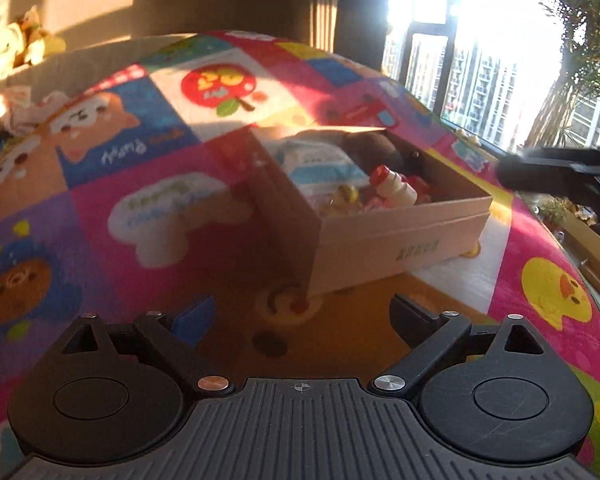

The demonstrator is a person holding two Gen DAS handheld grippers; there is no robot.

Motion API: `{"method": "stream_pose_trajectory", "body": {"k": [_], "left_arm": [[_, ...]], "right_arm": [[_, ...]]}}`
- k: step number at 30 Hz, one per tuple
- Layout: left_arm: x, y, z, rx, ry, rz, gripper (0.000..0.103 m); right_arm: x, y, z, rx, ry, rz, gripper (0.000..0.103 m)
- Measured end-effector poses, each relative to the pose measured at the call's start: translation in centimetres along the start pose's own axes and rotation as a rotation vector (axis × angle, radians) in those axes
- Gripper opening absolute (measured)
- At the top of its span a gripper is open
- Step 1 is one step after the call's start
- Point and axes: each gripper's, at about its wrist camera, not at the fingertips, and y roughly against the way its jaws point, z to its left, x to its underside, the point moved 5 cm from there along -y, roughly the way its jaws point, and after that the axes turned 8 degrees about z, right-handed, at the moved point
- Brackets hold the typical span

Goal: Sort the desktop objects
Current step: 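Lower the stick and bottle into the box and open both grippers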

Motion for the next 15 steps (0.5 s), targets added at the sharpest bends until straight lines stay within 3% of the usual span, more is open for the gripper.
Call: {"method": "stream_pose_trajectory", "body": {"k": [5,7,8,12,15], "left_arm": [[1.4,1.2,1.2,-0.007,0.011,0.019,0.1],[1.5,1.3,1.5,-0.017,0.021,0.027,0.101],[1.5,1.4,1.7,-0.023,0.024,0.027,0.101],[2.3,2.1,2.2,-0.049,0.014,0.005,0.103],[2.9,2.2,2.0,-0.027,0.024,-0.001,0.103]], "right_arm": [[-5.8,-6.6,1.6,0.076,0.069,-0.069,0.075],[-7.2,-9.2,1.8,0.119,0.072,-0.047,0.086],[-7.3,-9.9,1.9,0.123,0.059,-0.026,0.086],[-4.5,-8.4,3.5,0.053,0.067,0.001,0.099],[-0.6,-5.6,4.7,0.031,0.101,0.024,0.103]]}}
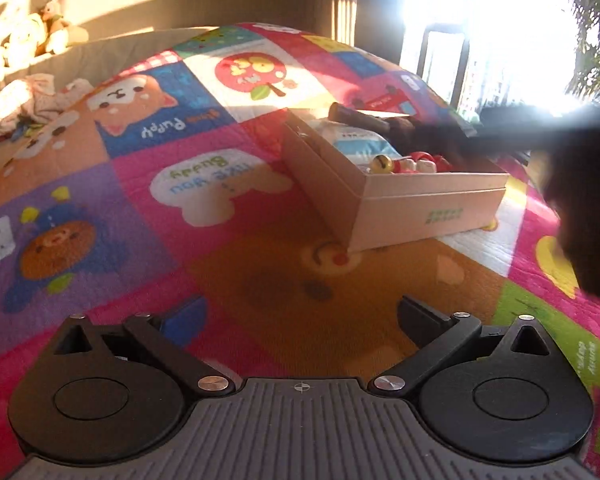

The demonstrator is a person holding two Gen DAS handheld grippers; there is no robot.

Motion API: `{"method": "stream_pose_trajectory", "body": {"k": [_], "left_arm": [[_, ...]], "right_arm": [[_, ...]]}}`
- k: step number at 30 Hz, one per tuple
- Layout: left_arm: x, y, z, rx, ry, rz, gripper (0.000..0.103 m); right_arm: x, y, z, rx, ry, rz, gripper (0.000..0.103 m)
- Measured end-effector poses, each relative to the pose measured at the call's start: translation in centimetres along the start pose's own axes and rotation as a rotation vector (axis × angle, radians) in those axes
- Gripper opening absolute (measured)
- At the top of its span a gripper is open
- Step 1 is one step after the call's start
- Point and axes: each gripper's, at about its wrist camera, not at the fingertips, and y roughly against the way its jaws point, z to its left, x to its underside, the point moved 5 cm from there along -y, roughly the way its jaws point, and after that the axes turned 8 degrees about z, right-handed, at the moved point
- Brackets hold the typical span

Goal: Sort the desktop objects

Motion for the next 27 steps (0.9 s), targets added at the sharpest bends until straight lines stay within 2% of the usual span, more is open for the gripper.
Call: {"method": "stream_pose_trajectory", "body": {"k": [4,7,12,16,19,24,27], "left_arm": [[0.6,-0.3,-0.6,0.006,0.006,0.025,0.103],[1.1,-0.1,-1.2,-0.025,-0.015,0.009,0.103],[1.6,0.2,-2.1,-0.06,-0.046,-0.007,0.103],[1.8,-0.6,-2.3,-0.12,-0.054,0.017,0.103],[1.8,-1.0,-2.1,-0.139,-0.042,0.038,0.103],[1.0,-1.5,-1.2,-0.171,-0.042,0.03,0.103],[0.9,-2.0,-0.6,-0.144,-0.031,0.051,0.103]], "right_arm": [[4.7,3.3,0.9,-0.013,-0.031,0.051,0.103],[7.4,4.8,0.8,-0.015,-0.113,0.088,0.103],[10.8,4.3,0.5,-0.009,-0.263,0.195,0.103],[11.1,3.4,-0.5,0.038,-0.334,0.244,0.103],[11.3,2.3,-0.3,0.043,-0.322,0.314,0.103],[10.4,1.3,0.7,0.039,-0.294,0.318,0.103],[10.1,0.7,1.1,0.073,-0.293,0.331,0.103]]}}
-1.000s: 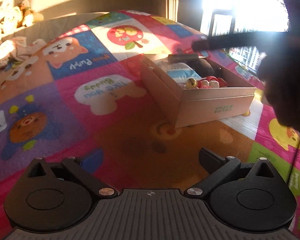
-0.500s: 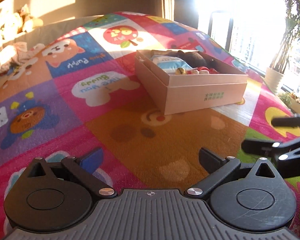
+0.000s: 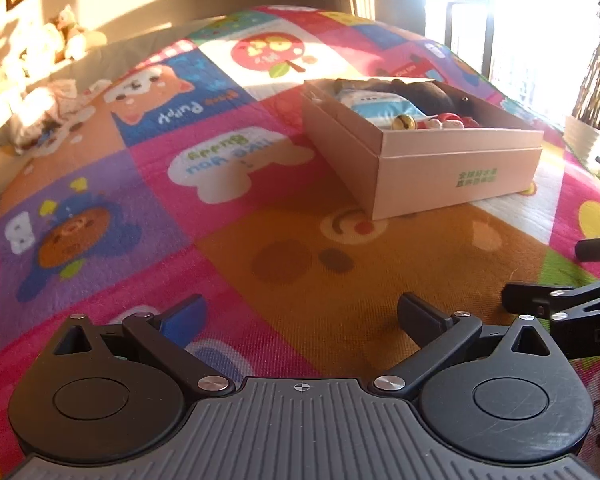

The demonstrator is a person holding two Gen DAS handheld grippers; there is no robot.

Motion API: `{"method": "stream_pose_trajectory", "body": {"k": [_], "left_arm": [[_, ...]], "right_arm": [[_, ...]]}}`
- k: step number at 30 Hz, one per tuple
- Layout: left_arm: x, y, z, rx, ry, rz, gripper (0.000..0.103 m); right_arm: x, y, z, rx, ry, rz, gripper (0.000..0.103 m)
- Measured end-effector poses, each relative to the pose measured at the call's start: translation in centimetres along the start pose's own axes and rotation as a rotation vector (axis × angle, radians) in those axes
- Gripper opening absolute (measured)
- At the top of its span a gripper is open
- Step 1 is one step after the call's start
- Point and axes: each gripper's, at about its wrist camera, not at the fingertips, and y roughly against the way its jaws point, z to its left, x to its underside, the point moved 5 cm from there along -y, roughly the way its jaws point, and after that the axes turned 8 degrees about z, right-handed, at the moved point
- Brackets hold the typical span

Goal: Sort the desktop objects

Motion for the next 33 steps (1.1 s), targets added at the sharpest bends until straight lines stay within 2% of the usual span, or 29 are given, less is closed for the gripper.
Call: {"method": "stream_pose_trajectory", "body": {"k": [3,9,33], "left_arm": [[0.0,-0.1,0.2,0.023,0.002,0.001,0.103],[0.1,0.0,-0.2,-0.001,-0.015,-0.003,0.103],[0.1,-0.2,0.1,0.018,0.002,0.002,0.103]], "right_arm": [[0.2,0.0,-0.1,0.003,-0.026,-0.012,0.103],[1.3,0.5,0.2,0.049,-0.06,-0.073,0.103],[1.2,0.5,0.2,0.045,-0.064,-0.07,0.103]]}}
